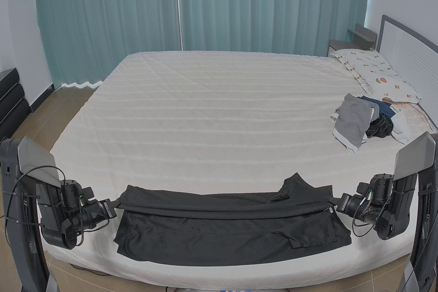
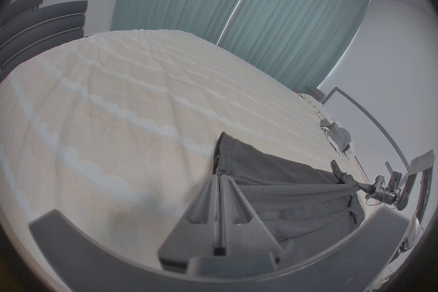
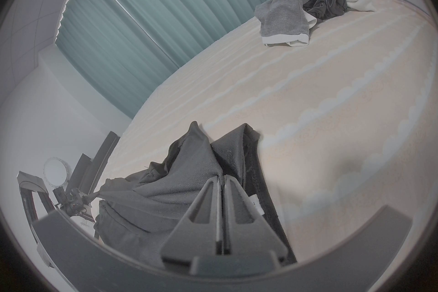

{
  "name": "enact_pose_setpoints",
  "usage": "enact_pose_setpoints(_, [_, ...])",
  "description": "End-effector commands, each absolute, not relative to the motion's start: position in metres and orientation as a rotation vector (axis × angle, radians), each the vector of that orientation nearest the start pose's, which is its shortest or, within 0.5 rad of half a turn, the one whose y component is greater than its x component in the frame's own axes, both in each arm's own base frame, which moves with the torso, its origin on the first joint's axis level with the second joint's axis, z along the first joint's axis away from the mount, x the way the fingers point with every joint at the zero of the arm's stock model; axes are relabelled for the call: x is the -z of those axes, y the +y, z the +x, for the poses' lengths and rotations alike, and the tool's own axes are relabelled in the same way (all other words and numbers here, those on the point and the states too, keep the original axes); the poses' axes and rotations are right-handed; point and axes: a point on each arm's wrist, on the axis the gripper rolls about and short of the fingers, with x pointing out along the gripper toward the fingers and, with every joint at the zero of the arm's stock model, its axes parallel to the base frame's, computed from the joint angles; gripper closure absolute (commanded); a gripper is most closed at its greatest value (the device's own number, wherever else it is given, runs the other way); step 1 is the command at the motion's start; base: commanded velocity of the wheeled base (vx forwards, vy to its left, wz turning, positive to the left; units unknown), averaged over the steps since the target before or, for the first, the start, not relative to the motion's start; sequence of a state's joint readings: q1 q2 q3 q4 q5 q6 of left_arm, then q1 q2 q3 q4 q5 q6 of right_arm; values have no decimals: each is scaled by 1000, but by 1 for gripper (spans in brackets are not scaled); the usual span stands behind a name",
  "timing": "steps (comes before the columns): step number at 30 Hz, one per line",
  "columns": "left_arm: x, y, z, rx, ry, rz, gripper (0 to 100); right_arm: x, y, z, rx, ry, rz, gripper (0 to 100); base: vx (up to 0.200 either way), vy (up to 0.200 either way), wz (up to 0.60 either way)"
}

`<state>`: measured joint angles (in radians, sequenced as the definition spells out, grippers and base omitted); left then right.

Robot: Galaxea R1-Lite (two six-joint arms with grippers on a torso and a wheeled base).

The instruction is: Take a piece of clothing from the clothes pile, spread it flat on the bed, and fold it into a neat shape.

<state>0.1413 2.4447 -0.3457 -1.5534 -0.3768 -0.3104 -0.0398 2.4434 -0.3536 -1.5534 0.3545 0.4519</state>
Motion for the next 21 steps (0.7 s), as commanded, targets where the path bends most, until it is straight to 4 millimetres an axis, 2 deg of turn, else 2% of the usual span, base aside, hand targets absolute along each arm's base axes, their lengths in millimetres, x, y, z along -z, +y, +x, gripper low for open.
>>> enact_pose_setpoints(1, [55,34,289,140,579,-444,100,51,-5,292,-177,605,537,100,0,0,0])
enact_pose_setpoints(10, [65,35,284,146,618,-396,100,62,-5,284,-187,650,470,100,0,0,0])
enact_pose_setpoints(21, [67,35,283,146,624,-399,100,64,-5,282,-190,661,457,100,0,0,0])
